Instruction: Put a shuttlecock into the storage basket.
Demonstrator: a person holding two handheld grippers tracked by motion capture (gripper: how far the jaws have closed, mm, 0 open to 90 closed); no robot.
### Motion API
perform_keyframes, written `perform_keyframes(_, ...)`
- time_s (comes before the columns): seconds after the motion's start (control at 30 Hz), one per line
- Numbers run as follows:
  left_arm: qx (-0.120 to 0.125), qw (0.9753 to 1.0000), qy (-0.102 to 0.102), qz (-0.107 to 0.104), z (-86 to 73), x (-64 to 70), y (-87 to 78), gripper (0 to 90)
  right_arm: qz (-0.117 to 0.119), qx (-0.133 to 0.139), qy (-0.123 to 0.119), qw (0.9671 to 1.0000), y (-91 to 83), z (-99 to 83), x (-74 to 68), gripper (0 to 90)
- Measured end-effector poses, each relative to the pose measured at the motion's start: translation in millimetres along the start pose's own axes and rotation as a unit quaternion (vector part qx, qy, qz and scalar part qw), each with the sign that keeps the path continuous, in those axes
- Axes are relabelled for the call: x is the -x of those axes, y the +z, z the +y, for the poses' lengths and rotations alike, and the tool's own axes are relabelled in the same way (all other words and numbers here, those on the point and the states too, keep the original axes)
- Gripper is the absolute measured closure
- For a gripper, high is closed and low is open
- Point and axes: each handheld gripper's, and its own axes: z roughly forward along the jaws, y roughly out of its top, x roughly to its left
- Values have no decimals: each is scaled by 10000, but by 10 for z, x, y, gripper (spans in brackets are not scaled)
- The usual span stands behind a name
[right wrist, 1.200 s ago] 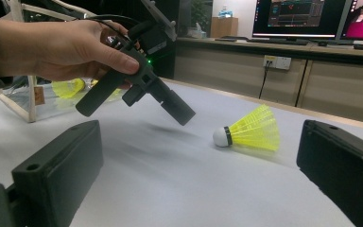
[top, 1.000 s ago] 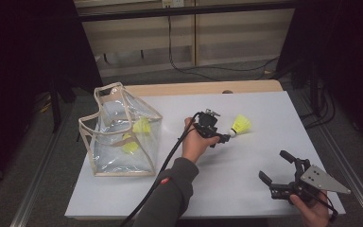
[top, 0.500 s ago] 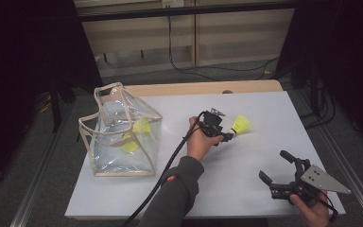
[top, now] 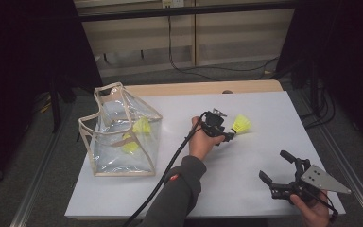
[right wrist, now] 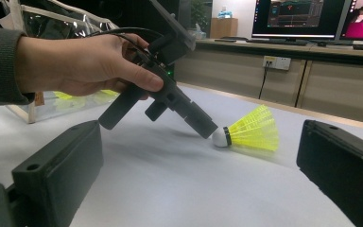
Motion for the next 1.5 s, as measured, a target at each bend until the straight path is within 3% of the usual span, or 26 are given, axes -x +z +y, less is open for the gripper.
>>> perform_keyframes(0.97, -53, 9996, 284, 80, 82, 38, 298, 559, -12, 2, 35, 10000, -9, -3, 17, 10)
perform_keyframes(1.07, -59, 9994, 325, 144, 87, 32, 300, 604, -10, 4, 32, 10000, -10, -2, 19, 10)
perform_keyframes(1.27, -79, 9994, 281, 189, 89, 45, 294, 646, -12, 8, 25, 10000, -6, -3, 15, 10)
perform_keyframes(1.5, -56, 9999, 121, 78, 107, 45, 227, 648, -6, 6, 24, 10000, -4, -5, 16, 10)
